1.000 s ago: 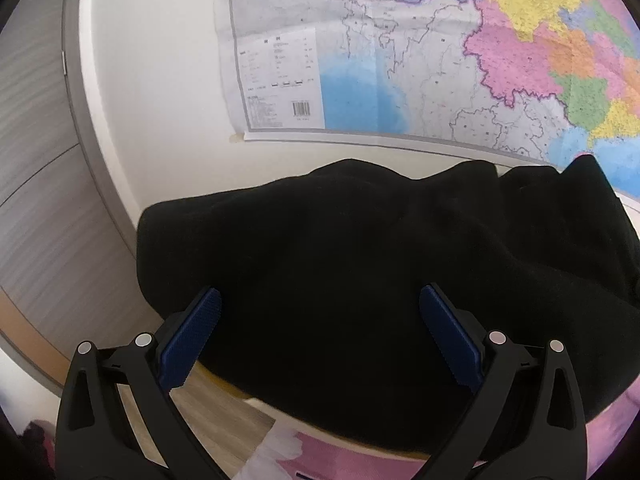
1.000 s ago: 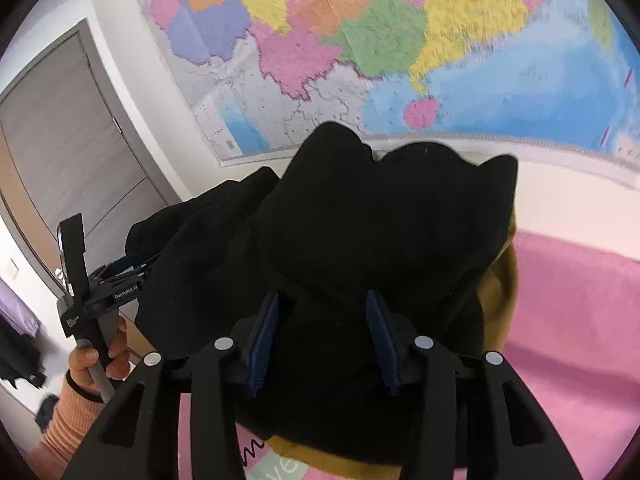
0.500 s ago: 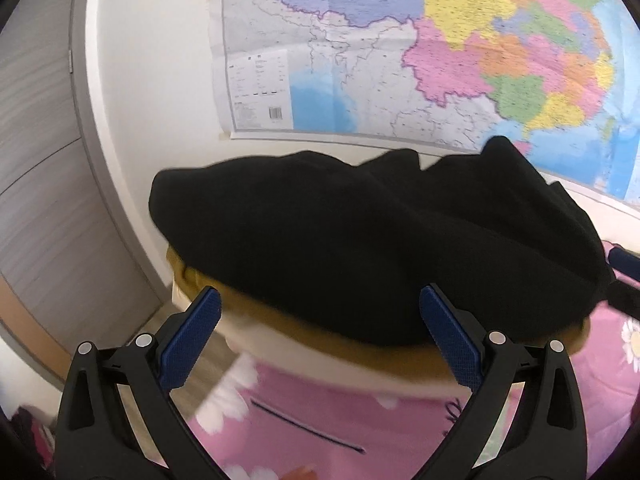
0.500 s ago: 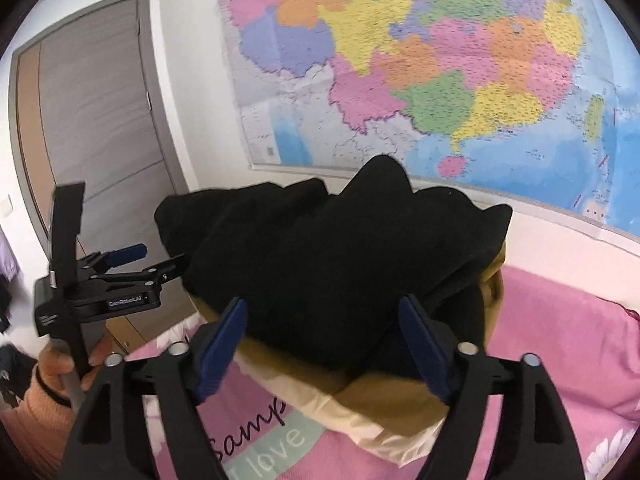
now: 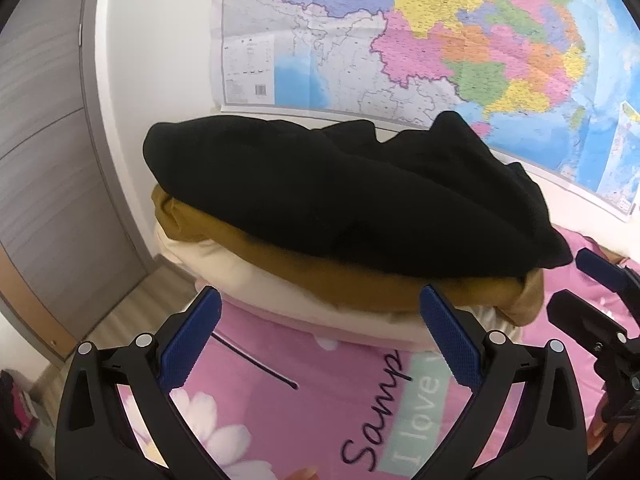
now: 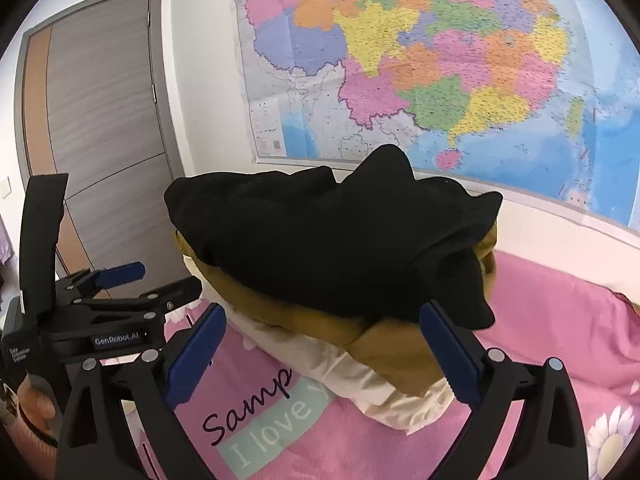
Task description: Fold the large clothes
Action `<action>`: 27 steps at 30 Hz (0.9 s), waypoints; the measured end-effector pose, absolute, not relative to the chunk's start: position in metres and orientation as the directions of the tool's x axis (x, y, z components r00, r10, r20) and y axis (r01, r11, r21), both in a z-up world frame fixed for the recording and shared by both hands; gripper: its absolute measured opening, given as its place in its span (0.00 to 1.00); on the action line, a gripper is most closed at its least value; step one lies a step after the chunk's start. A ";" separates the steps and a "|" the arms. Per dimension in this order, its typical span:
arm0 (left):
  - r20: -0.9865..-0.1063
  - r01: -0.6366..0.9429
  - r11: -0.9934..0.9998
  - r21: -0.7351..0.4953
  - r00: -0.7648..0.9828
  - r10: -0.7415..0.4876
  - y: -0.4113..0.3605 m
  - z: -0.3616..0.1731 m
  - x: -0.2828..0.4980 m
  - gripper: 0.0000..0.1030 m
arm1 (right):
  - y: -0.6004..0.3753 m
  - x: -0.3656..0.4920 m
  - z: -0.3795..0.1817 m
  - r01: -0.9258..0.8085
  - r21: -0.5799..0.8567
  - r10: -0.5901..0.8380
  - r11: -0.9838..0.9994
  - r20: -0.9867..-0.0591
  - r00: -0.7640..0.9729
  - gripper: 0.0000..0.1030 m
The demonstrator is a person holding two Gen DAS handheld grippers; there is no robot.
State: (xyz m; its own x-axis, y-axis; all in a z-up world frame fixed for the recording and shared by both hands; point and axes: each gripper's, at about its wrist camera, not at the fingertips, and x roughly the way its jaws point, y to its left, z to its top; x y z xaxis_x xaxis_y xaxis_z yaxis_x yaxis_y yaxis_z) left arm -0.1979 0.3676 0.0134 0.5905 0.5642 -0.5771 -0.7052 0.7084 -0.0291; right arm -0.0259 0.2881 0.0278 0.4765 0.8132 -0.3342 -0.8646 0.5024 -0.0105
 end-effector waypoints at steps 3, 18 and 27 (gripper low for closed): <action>-0.583 -0.713 0.700 -0.044 0.587 0.562 0.360 0.011 -0.199 0.95 | 0.283 -0.030 0.024 -0.865 -0.011 0.814 0.501 -0.332 0.476 0.94; -0.590 -0.781 0.625 -0.017 0.512 0.624 0.317 -0.002 -0.229 0.95 | 0.251 -0.072 -0.007 -0.862 -0.046 0.804 0.505 -0.337 0.489 0.94; -0.552 -0.806 0.591 0.014 0.487 0.677 0.293 0.007 -0.246 0.95 | 0.230 -0.092 -0.011 -0.858 -0.049 0.809 0.511 -0.310 0.499 0.94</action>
State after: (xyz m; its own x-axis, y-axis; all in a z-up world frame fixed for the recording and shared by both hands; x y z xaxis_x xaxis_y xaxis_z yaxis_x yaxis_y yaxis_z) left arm -0.2459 0.2927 0.0074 0.4865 0.6772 -0.5519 -0.8065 0.5911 0.0144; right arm -0.0922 0.2298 -0.0108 0.4991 0.8092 -0.3101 -0.8584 0.5107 -0.0490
